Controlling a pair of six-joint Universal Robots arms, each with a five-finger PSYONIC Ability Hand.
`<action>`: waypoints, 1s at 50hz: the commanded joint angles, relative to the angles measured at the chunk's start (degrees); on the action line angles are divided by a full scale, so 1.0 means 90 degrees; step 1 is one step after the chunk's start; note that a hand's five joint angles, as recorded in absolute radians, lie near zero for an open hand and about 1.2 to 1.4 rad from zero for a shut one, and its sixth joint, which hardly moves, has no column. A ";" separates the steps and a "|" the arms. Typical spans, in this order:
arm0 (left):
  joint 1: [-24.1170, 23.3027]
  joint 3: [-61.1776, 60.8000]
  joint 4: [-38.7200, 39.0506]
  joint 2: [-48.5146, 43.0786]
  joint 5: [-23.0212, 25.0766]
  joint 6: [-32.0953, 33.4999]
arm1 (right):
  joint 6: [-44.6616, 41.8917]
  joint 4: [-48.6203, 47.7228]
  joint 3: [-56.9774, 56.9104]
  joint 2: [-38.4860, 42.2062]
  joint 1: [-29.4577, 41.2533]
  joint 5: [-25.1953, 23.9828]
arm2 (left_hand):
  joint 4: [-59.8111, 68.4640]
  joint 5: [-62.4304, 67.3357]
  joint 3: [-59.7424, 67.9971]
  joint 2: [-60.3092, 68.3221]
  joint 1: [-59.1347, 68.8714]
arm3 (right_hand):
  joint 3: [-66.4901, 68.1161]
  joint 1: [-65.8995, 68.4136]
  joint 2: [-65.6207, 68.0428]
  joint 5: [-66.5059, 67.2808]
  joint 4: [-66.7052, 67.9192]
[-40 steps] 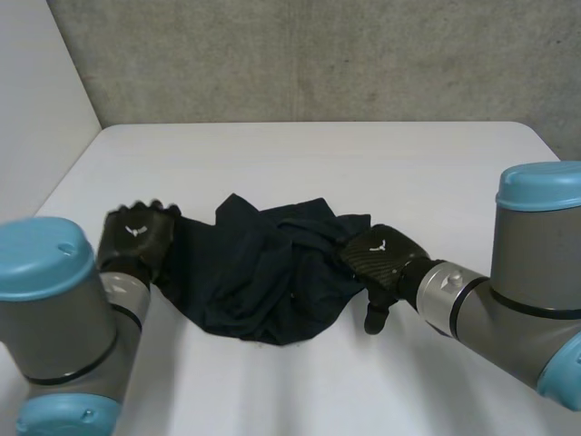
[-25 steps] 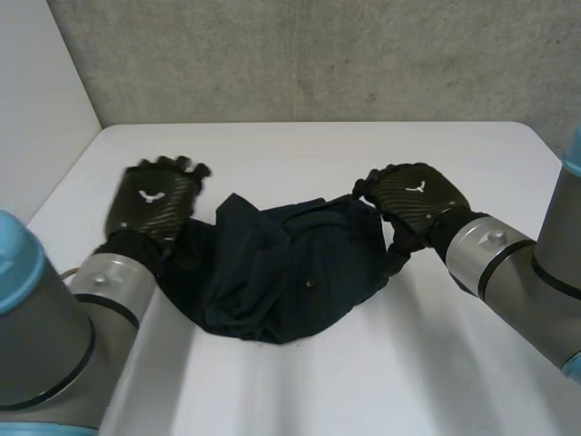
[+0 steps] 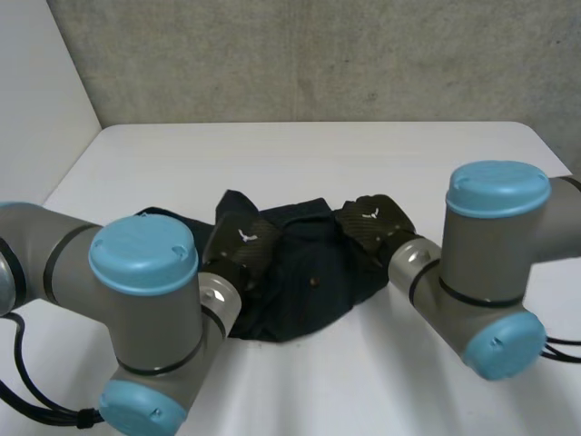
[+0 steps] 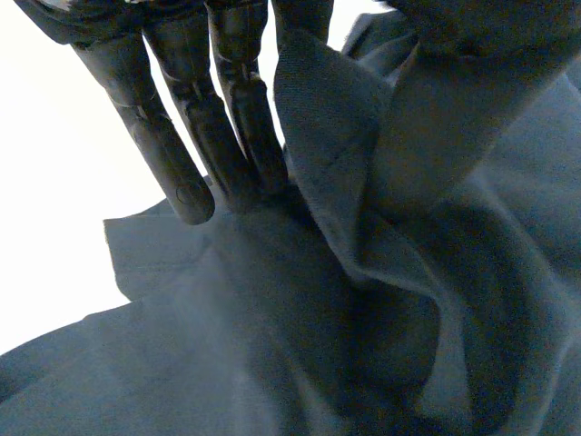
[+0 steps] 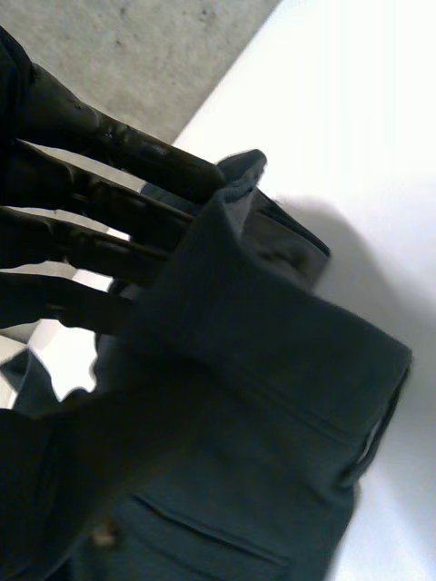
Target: Fold the shorts.
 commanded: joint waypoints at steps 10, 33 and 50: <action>0.1288 0.2691 0.0500 0.0821 -0.0747 -0.0023 | -0.0106 -0.2372 -0.2902 -0.0254 -0.0066 0.0243 | 0.2193 0.2282 0.2215 0.2162 0.2206 | 0.2066 0.2986 0.1980 0.2400 0.2122; 0.1564 -0.2607 0.1586 0.2628 -0.0708 -0.1313 | -0.1352 0.0185 0.0787 -0.1135 -0.0534 -0.1005 | 0.1895 0.1985 0.1917 0.1864 0.1909 | 0.2066 0.2986 0.1980 0.2400 0.2122; 0.1280 -0.3919 0.0346 0.3633 -0.0699 -0.1293 | -0.2803 0.0913 0.2167 -0.2316 -0.1082 -0.1055 | -0.3750 -0.3661 -0.3728 -0.3781 -0.3737 | -0.4411 -0.3491 -0.4497 -0.4077 -0.4355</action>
